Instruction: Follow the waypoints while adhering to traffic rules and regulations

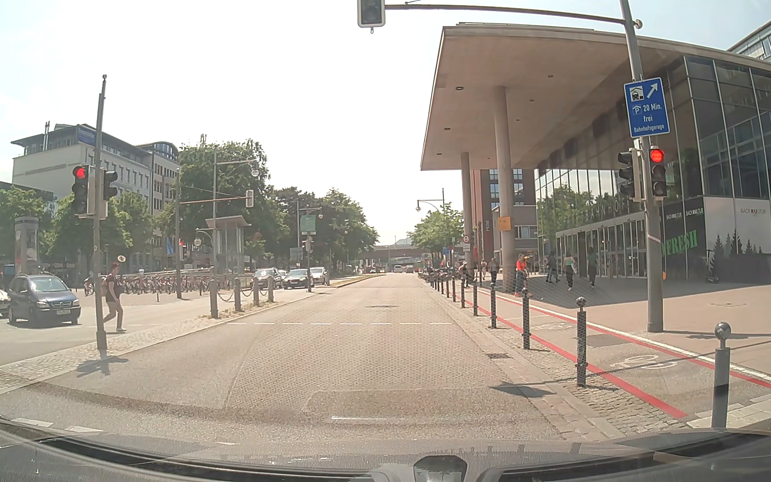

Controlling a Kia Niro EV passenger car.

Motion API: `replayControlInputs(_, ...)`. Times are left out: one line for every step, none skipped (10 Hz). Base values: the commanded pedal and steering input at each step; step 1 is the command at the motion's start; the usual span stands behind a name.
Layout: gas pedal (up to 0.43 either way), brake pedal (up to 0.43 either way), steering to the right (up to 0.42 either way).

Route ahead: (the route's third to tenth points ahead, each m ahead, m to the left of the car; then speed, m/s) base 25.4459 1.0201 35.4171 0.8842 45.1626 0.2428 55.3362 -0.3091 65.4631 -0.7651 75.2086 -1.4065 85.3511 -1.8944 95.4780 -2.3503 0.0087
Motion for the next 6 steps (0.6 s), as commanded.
replayControlInputs(0.000,0.250,-0.013)
replayControlInputs(0.000,0.250,-0.013)
replayControlInputs(0.000,0.250,-0.013)
replayControlInputs(0.000,0.250,-0.013)
replayControlInputs(0.000,0.250,-0.013)
replayControlInputs(0.000,0.250,-0.013)
